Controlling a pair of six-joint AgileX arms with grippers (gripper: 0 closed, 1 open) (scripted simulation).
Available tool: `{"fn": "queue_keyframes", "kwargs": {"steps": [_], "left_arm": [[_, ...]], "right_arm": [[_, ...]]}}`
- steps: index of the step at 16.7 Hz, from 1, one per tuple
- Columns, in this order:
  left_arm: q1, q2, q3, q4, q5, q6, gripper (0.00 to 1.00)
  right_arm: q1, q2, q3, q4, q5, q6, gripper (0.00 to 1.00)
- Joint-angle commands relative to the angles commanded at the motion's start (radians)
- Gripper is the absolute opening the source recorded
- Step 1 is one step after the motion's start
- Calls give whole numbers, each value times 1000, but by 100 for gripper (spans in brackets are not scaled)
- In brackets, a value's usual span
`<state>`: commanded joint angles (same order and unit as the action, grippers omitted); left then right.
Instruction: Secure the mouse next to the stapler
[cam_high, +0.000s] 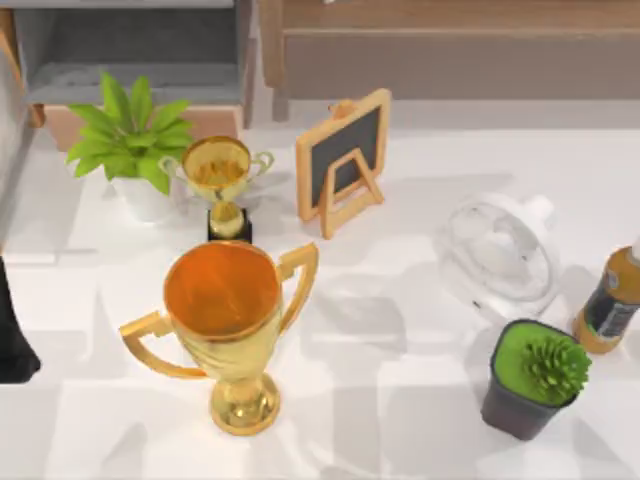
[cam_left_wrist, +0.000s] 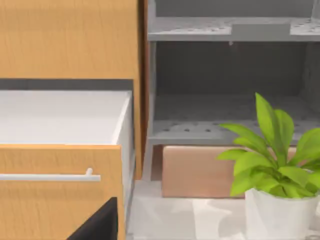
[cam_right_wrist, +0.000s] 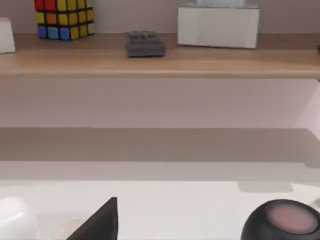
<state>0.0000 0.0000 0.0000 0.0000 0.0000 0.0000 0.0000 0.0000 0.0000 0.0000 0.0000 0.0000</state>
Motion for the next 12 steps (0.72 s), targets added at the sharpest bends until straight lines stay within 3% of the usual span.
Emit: {"fn": "queue_keyframes", "kwargs": {"steps": [6, 12], "left_arm": [[7, 100, 100, -64, 9, 22, 100], [63, 564, 556, -326, 22, 103, 100]], "right_arm": [[0, 0, 0, 0, 0, 0, 100], [0, 0, 0, 0, 0, 0, 100]]}}
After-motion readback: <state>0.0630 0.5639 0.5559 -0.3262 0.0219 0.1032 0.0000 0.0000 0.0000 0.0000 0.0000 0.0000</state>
